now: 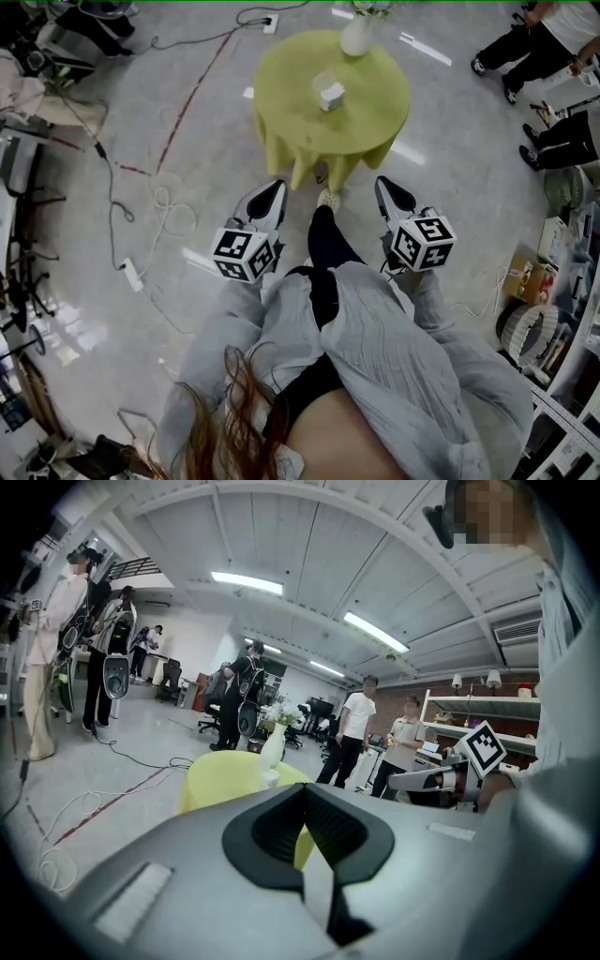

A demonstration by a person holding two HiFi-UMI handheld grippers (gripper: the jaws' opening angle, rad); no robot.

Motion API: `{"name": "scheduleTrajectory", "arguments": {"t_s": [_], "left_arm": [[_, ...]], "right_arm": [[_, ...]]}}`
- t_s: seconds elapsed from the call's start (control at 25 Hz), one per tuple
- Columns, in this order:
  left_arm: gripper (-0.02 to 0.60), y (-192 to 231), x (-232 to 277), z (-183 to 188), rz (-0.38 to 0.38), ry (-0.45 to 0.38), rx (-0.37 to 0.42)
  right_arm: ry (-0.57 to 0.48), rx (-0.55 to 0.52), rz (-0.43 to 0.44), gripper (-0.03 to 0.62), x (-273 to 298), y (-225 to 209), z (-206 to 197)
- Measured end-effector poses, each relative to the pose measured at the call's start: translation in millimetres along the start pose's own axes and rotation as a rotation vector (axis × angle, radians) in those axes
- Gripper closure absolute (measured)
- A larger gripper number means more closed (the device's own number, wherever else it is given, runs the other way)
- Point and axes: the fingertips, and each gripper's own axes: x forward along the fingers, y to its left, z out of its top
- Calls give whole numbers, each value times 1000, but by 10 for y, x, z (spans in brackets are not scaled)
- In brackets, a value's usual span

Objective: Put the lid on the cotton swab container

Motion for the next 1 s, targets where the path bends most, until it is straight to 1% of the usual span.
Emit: {"name": "scheduleTrajectory", "arguments": {"t_s": [0.28, 0.52, 0.68, 1.0], "left_arm": [[561, 131, 274, 202, 14, -13, 4], [561, 161, 496, 395, 16, -19, 25], [561, 194, 624, 472, 18, -4, 35], [561, 309, 848, 500, 34, 40, 42]], "right_arm": [[-4, -15, 29, 592, 225, -141, 259], [0, -24, 49, 592, 415, -296, 451], [-1, -24, 71, 592, 569, -353, 561], [13, 7, 90, 592, 781, -539, 607]]}}
